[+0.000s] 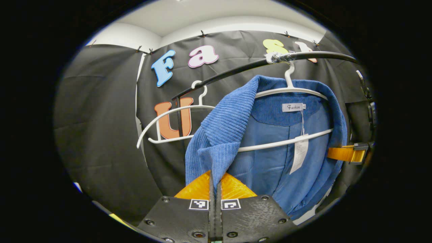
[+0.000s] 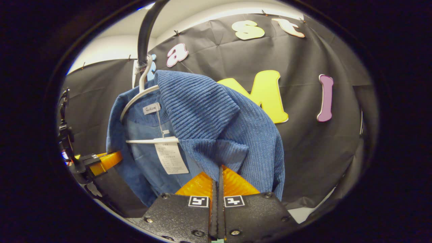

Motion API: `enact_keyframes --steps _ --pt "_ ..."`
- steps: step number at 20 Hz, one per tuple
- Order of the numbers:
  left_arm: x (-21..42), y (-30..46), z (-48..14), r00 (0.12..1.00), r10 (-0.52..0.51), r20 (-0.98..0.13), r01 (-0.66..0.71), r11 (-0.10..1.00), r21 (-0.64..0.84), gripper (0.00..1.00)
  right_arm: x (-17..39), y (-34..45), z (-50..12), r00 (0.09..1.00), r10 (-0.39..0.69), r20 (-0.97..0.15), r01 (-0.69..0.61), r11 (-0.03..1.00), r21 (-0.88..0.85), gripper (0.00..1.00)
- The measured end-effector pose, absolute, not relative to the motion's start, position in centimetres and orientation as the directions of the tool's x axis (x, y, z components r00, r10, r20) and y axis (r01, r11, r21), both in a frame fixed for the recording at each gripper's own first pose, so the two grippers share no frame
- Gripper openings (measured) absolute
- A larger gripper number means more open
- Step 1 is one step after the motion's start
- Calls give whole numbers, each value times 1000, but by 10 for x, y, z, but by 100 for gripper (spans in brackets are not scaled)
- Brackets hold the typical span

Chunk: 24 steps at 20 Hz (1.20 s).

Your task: Grasp the clothes on the hanger with both hands and then place them into the laundry hamper below.

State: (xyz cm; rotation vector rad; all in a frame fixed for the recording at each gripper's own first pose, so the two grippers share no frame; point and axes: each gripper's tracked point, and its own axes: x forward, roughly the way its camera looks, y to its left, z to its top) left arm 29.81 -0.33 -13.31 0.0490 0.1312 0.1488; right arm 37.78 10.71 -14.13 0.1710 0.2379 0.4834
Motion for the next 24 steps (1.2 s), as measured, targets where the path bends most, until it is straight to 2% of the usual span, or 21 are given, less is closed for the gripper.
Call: enact_keyframes --steps 6,12,13,14,15,16,18,19,24 --pt "304 9 -130 980 154 -123 -148 987 53 0 379 91 -129 799 588 -127 -529 787 317 4" --pt "312 38 -109 975 205 -88 -203 979 28 3 390 65 -101 799 600 -41 -525 728 441 4" --pt "313 42 -104 973 214 -82 -212 977 29 0 393 61 -97 806 591 -37 -516 731 447 4" --pt "314 48 -99 972 222 -75 -220 975 27 3 395 55 -92 812 583 -23 -510 729 456 4" --pt "315 53 -94 970 234 -68 -233 972 26 0 396 52 -88 811 585 -18 -510 722 468 4" --pt "315 58 -89 968 242 -63 -241 970 24 3 396 51 -84 810 586 -10 -511 715 477 4" --pt "319 67 -80 966 253 -47 -252 968 24 3 393 48 -79 789 614 -2 -539 695 477 4" --pt "321 69 -78 966 255 -48 -254 967 24 0 392 46 -76 777 629 3 -556 686 470 4" --pt "333 71 -78 968 247 -47 -246 969 26 2 376 43 -72 725 689 2 -616 646 451 4"
